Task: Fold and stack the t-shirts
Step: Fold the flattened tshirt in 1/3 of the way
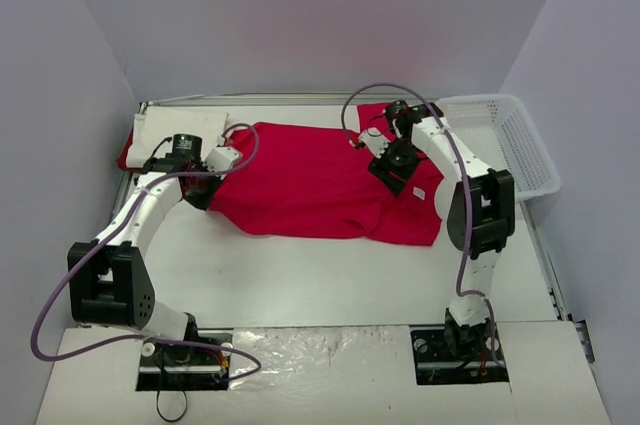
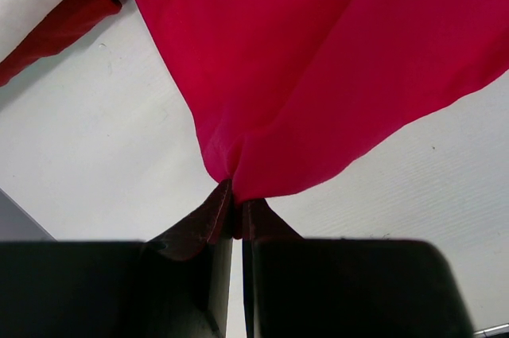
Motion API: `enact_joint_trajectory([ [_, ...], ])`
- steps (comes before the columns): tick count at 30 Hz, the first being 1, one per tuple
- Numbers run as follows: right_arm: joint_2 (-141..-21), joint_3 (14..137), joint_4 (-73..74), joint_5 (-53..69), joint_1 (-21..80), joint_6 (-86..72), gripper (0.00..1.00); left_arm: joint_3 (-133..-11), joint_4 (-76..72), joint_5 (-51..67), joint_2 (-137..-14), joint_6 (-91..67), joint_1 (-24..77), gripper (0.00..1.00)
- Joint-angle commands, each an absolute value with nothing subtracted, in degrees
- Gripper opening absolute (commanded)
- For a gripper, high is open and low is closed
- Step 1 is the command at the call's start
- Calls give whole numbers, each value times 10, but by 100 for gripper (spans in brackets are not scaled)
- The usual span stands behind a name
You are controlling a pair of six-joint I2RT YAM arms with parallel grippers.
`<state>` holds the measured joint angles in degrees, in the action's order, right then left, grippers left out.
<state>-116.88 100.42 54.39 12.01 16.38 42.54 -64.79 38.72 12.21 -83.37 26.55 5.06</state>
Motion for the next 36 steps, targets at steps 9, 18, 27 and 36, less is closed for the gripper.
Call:
enact_joint_trajectory([
  [9, -1057, 841, 519, 76, 194, 430, 34, -647, 400, 128, -814, 265, 48, 2],
  [18, -1104, 852, 501, 88, 195, 430, 37, -642, 401, 124, -809, 266, 47, 2],
  [27, -1161, 902, 500, 89, 195, 430, 38, -639, 398, 124, -816, 268, 44, 3],
  [36, -1190, 923, 497, 81, 196, 431, 41, -636, 396, 126, -826, 271, 44, 2],
])
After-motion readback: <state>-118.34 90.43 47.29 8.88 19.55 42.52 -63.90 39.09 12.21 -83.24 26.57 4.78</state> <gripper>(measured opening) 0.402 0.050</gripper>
